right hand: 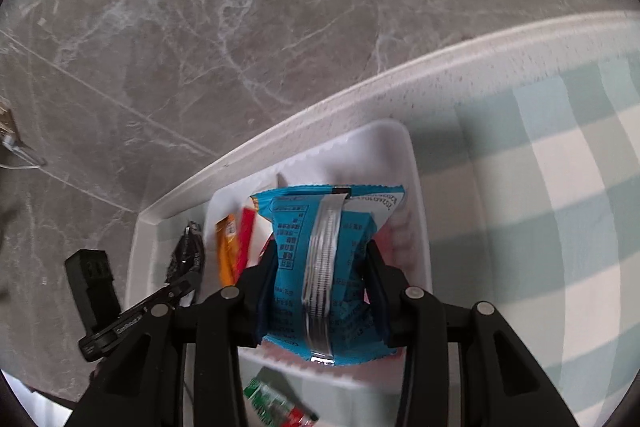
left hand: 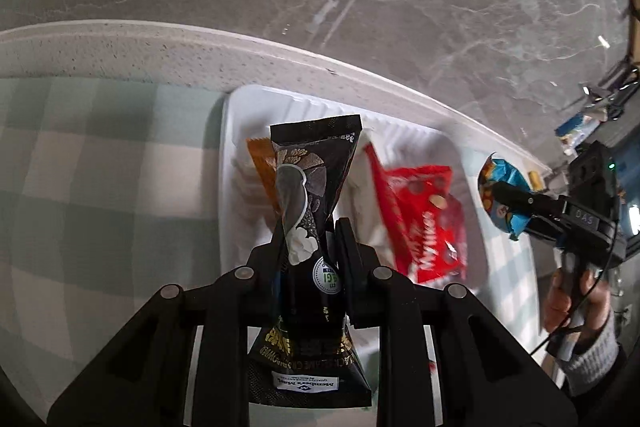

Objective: Organize snacks
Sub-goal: 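Carry the black pouch into the tray with the left tool while the right tool carries the blue bag, then release both packets in the tray and move both tools back to the pile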

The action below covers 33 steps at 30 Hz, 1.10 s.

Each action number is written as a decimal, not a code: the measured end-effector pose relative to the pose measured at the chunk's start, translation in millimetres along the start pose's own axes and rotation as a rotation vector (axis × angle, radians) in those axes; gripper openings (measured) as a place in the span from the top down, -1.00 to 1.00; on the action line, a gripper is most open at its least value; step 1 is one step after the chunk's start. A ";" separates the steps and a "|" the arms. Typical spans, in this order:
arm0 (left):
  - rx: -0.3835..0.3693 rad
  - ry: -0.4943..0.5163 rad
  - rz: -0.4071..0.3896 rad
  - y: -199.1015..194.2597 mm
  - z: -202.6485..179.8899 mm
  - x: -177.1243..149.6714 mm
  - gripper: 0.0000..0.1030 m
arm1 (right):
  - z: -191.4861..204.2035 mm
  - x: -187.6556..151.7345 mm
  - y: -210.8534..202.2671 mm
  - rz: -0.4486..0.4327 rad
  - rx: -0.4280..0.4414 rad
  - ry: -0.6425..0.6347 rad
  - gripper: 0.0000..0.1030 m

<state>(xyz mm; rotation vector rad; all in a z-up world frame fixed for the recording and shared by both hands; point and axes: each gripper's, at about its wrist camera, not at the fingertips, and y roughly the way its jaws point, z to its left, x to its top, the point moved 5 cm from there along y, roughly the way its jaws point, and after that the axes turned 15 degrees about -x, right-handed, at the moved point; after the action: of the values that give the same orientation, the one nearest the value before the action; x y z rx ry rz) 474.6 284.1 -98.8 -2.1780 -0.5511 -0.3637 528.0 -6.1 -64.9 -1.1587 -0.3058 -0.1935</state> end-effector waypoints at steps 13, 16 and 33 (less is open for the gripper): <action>0.086 0.103 -0.039 -3.3 -9.6 -0.7 -0.01 | 13.7 -0.6 -23.1 -0.129 -0.136 -0.144 -0.11; 0.101 0.138 -0.058 -12.0 -21.3 -4.9 -0.05 | 13.5 -8.1 -43.2 -0.165 -0.133 -0.157 -0.15; 0.090 0.251 -0.037 -79.9 -72.9 -103.7 -0.08 | -4.5 -150.9 -121.1 -0.108 -0.097 -0.173 -0.30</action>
<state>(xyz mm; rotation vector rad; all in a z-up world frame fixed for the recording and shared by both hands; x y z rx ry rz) 340.1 243.5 -46.8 -2.0007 -0.4582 -0.6106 349.5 -58.6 -12.0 -1.2581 -0.5170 -0.2052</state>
